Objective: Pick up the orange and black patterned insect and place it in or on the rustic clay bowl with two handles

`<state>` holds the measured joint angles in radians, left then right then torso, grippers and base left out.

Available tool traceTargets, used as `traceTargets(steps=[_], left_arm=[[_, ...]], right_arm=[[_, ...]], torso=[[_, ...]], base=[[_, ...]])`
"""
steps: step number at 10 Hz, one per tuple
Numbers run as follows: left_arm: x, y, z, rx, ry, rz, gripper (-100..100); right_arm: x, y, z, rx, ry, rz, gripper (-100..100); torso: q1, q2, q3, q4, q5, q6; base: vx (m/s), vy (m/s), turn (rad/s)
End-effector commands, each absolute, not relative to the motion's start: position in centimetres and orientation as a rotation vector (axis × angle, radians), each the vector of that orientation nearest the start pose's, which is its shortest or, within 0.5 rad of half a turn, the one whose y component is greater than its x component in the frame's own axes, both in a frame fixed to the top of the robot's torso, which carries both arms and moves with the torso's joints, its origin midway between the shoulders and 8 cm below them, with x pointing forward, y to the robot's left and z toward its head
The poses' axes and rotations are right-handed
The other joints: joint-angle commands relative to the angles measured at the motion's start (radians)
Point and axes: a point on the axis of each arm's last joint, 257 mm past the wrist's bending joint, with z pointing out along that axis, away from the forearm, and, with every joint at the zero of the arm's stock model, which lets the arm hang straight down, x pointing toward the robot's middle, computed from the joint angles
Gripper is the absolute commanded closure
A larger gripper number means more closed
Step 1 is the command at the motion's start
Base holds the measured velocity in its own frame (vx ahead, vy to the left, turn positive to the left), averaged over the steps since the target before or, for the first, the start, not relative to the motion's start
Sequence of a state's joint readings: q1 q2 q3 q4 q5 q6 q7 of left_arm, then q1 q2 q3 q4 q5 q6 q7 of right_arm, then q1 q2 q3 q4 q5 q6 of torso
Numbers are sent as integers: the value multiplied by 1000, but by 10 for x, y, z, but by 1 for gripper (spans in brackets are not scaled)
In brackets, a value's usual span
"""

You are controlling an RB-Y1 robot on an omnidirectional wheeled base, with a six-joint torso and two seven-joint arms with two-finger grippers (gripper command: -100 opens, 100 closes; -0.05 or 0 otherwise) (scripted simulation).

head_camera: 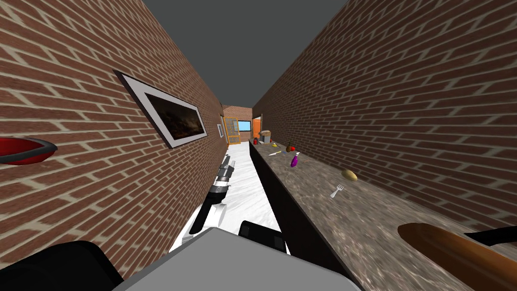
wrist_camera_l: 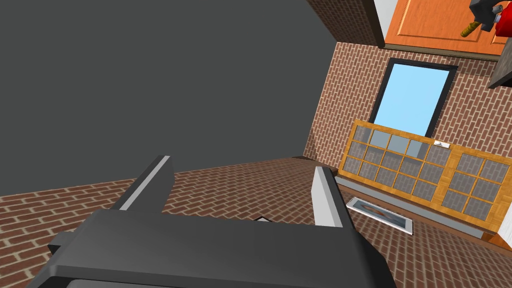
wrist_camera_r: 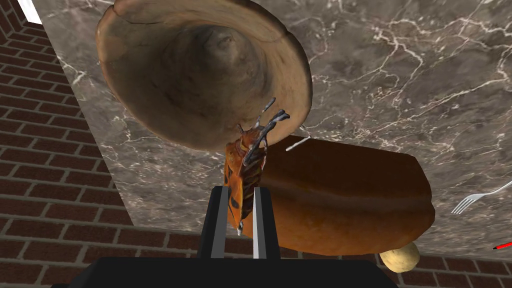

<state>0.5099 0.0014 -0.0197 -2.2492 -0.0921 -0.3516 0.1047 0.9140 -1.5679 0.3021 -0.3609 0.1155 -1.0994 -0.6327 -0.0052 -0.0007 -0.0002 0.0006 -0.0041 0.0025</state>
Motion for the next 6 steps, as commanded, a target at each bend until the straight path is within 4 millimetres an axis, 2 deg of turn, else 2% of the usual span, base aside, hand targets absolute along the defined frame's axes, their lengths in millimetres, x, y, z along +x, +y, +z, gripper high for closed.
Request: traceTargets(steps=[1,4,5,6], left_arm=[[373,272,-24,-804,763,-1302,0],[373,272,-24,-804,763,-1302,0],[373,272,-24,-804,763,-1302,0],[373,272,-24,-804,763,-1302,0]], right_arm=[[-69,-821,-177,1211,2534,-284,100],[-69,-820,-177,1212,2536,-279,100],[-69,-820,-177,1212,2535,-281,-100],[-69,-820,-177,1212,2535,-281,-100]], torso=[[0,0,0,0,0,0],[1,0,0,0,0,0],[1,-1,0,0,0,-1],[1,-1,-1,0,0,-1]], base=[[-10,-30,61],[-4,-9,0],[0,0,0],[0,0,0]])
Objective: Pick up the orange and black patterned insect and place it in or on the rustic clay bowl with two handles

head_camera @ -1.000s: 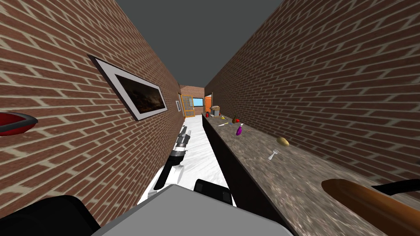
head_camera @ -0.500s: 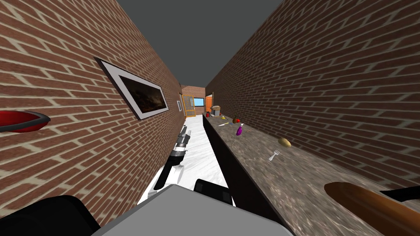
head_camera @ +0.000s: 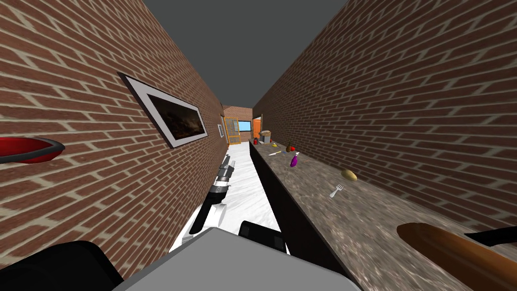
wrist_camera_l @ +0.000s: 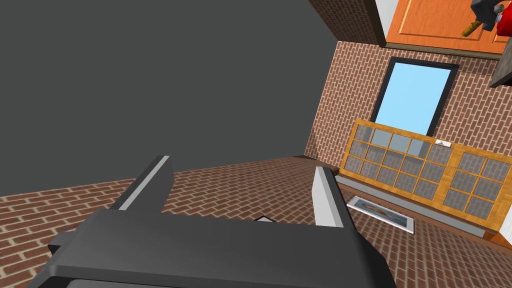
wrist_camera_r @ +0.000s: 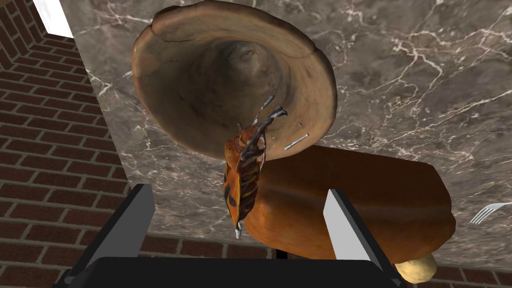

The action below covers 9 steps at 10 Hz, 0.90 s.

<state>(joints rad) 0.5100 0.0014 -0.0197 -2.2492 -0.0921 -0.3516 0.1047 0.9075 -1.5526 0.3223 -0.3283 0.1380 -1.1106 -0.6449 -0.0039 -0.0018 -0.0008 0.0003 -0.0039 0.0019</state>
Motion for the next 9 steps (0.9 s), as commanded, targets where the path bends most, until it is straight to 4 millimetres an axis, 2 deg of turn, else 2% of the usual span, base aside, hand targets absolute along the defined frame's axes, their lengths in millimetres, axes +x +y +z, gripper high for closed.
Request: traceTargets(steps=[1,3,4,5,7,8,9], left_arm=[[373,272,-24,-804,763,-1302,0],[373,272,-24,-804,763,-1302,0],[373,272,-24,-804,763,-1302,0],[373,272,-24,-804,763,-1302,0],[373,272,-24,-804,763,-1302,0],[373,272,-24,-804,763,-1302,0],[373,272,-24,-804,763,-1302,0]], right_arm=[[-69,-820,-177,1212,2535,-281,-100],[-69,-820,-177,1212,2535,-281,-100],[-69,-820,-177,1212,2535,-281,0],[-63,-822,-165,1197,2539,-281,-100],[-70,-818,-167,1207,2558,-277,-100],[-63,-822,-165,1197,2539,-281,-100],[-53,-824,-146,1173,2546,-279,-100]], torso=[[0,0,0,0,0,0],[0,0,0,0,0,0],[0,0,0,0,0,0],[0,0,0,0,0,0],[1,-1,-1,0,0,0],[0,-1,0,0,0,0],[0,0,0,0,0,0]], base=[[0,0,0],[0,0,0],[0,0,0],[10,-1,-91],[10,4,-17],[0,0,0],[12,2,-103]])
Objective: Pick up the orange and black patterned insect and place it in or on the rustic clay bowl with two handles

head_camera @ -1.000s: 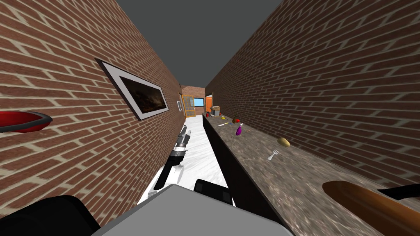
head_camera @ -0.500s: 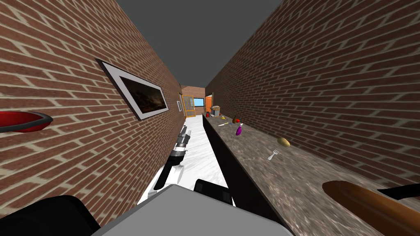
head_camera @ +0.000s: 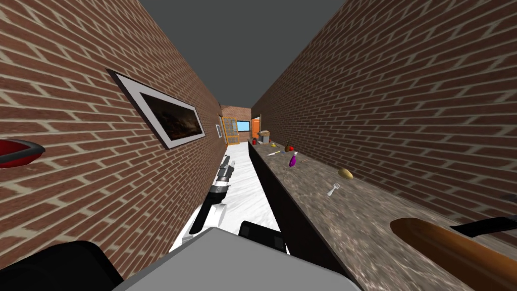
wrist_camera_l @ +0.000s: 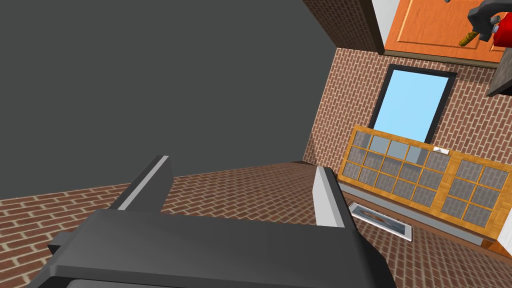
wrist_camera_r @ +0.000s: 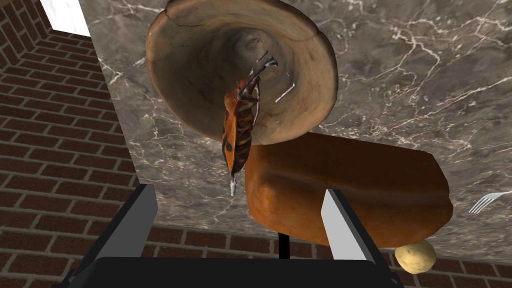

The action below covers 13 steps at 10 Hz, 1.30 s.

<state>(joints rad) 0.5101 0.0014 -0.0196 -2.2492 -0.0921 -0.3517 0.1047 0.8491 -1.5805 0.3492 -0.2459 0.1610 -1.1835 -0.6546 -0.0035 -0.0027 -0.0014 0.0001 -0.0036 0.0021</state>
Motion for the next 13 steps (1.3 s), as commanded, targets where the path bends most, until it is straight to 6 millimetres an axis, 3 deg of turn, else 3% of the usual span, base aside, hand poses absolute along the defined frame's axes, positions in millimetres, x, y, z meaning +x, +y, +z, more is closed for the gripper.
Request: traceTargets(steps=[1,2,4,5,7,8,13], left_arm=[[373,272,-24,-804,763,-1302,0],[373,272,-24,-804,763,-1302,0],[373,272,-24,-804,763,-1302,0],[373,272,-24,-804,763,-1302,0],[373,272,-24,-804,763,-1302,0],[373,272,-24,-804,763,-1302,0],[373,272,-24,-804,763,-1302,0]], right_arm=[[-37,-824,-148,1151,2523,-253,-100],[-46,-824,-134,1156,2552,-277,-100],[-52,-822,-135,1166,2566,-281,-100],[-38,-824,-122,1139,2558,-275,-100],[-37,-824,-120,1137,2559,-278,-100],[-37,-824,-119,1136,2560,-275,0],[-37,-824,-119,1136,2560,-275,0]], torso=[[0,0,0,0,0,0],[0,0,0,0,0,0],[0,0,0,0,0,0],[0,0,0,0,0,0],[0,0,0,0,0,0],[0,0,0,0,0,0],[0,1,0,0,0,0]], base=[[17,4,-81],[17,6,-63],[10,4,-27],[9,3,-79],[10,3,-46],[0,0,0],[0,0,0]])
